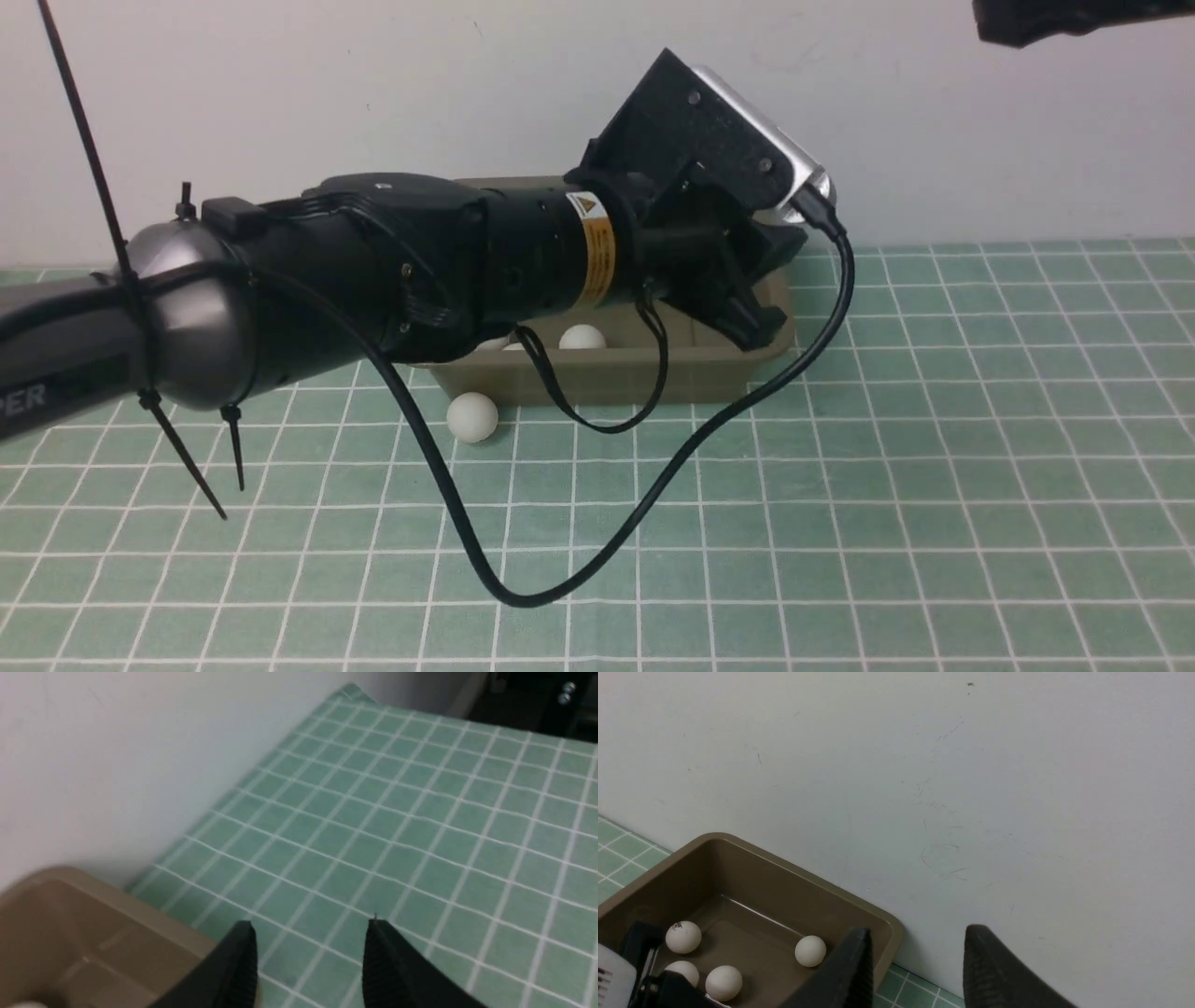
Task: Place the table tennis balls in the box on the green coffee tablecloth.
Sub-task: 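Reach for and grasp a ping pong ball on the table beside the basket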
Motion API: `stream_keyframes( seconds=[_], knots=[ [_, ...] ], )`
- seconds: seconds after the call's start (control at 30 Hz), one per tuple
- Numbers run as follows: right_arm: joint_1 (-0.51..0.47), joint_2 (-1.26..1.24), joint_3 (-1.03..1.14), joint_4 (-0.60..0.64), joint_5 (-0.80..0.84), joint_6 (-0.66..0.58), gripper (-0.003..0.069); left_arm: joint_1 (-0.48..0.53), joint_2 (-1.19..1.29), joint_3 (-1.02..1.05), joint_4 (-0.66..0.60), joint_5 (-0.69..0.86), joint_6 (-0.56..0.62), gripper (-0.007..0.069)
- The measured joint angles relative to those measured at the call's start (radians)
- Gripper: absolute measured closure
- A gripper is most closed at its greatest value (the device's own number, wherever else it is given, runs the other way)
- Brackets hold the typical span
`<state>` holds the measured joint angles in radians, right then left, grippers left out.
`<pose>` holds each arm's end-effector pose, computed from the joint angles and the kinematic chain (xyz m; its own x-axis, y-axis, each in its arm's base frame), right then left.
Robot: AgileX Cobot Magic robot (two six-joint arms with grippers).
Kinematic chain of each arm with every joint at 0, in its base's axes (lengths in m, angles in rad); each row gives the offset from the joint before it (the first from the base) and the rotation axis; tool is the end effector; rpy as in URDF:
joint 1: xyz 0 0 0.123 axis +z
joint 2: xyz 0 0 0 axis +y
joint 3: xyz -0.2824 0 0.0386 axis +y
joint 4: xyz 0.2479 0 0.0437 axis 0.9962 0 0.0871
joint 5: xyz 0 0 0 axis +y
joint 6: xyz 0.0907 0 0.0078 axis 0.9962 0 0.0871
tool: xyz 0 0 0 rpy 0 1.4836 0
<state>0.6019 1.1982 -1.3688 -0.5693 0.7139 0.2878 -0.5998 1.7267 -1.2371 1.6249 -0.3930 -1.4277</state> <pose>0.2237 0.1146 0.4541 -0.2542 -0.3585 -0.8983 -0.3040 0.9113 -0.2777 0.3089 -0.2533 0.2833 -0.1712 0.3413 -0.9242 0.8609 0.5080 0.0281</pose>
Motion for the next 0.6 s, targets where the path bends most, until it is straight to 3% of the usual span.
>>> stream_keyframes(
  seconds=[0.1, 0.33, 0.6],
  knots=[
    [0.000, 0.000, 0.000, 0.000, 0.000, 0.000, 0.0398, 0.000, 0.000, 0.003, 0.090, -0.011, -0.133, 0.0336],
    [0.000, 0.000, 0.000, 0.000, 0.000, 0.000, 0.0398, 0.012, 0.000, 0.060, 0.141, -0.029, -0.337, 0.0336],
    [0.000, 0.000, 0.000, 0.000, 0.000, 0.002, 0.0398, 0.019, 0.000, 0.107, 0.144, -0.029, -0.360, 0.0336]
  ],
)
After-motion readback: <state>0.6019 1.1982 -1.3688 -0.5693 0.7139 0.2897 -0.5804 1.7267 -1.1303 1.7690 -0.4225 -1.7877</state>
